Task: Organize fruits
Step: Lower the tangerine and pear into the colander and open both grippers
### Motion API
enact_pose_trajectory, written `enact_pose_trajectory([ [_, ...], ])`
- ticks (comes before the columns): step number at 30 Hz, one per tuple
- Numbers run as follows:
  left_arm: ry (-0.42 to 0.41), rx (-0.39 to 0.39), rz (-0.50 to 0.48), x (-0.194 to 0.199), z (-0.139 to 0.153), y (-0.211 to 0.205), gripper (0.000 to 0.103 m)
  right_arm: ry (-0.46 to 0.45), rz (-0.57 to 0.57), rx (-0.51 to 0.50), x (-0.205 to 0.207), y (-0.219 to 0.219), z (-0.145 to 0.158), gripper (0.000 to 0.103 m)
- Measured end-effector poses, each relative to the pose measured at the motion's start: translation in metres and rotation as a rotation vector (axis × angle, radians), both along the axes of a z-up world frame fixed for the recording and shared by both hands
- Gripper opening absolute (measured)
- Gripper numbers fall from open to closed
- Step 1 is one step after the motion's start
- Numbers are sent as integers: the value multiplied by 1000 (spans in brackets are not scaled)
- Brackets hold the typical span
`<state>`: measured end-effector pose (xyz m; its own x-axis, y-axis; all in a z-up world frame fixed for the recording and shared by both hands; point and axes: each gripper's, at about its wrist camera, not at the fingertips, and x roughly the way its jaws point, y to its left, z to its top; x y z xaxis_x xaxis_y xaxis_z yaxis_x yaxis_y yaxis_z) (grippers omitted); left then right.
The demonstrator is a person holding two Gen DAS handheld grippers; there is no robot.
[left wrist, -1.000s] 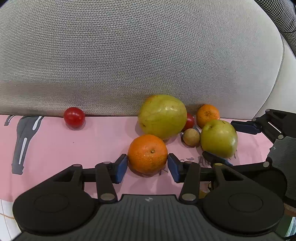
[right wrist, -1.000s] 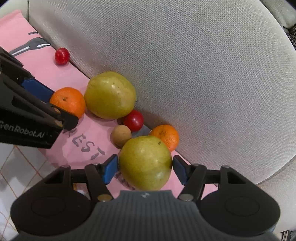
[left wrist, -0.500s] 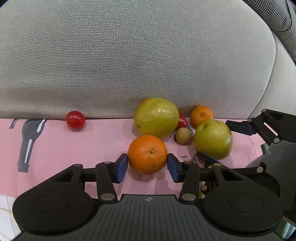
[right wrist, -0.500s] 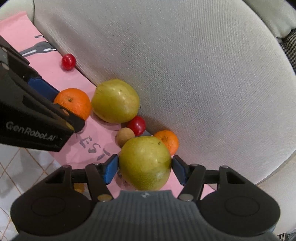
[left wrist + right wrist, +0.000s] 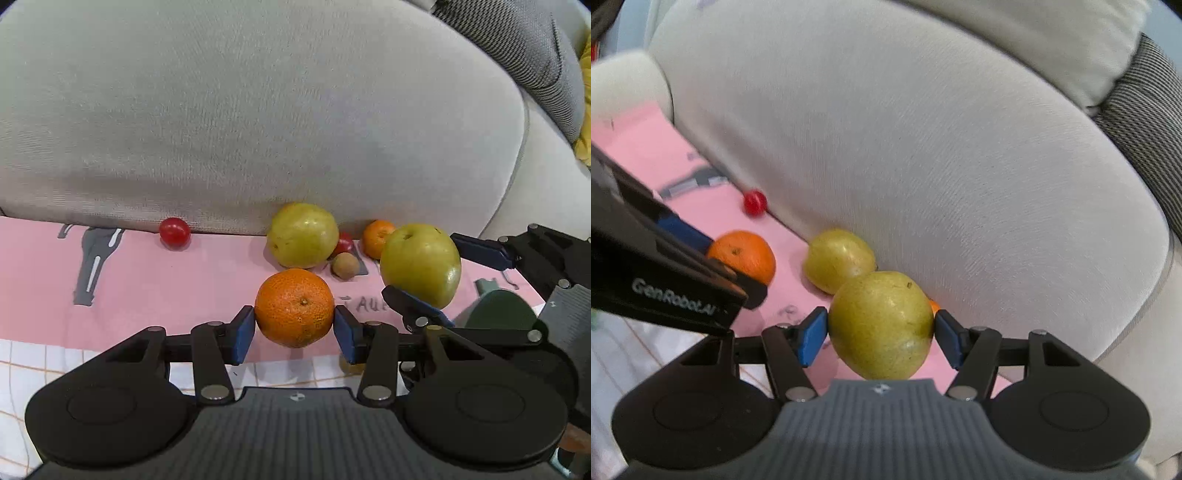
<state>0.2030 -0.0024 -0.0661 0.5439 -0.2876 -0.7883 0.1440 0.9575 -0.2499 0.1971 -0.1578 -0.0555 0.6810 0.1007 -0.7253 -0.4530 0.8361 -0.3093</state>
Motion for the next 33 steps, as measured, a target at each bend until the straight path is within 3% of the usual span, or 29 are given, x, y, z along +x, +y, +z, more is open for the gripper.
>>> enact_pose_trajectory([
  [6, -43, -18, -3, -21, 26, -3, 52, 29, -72, 173, -21, -21, 26, 60],
  [13, -63, -22, -57, -47, 48, -21, 52, 48, -151, 269, -58, -53, 44, 61],
  [26, -74, 27, -273, -83, 55, -94, 52, 95, -243, 250, -102, -110, 32, 61],
  [33, -58, 97, -399, -90, 42, -134, 52, 131, -206, 138, -102, -130, 10, 61],
])
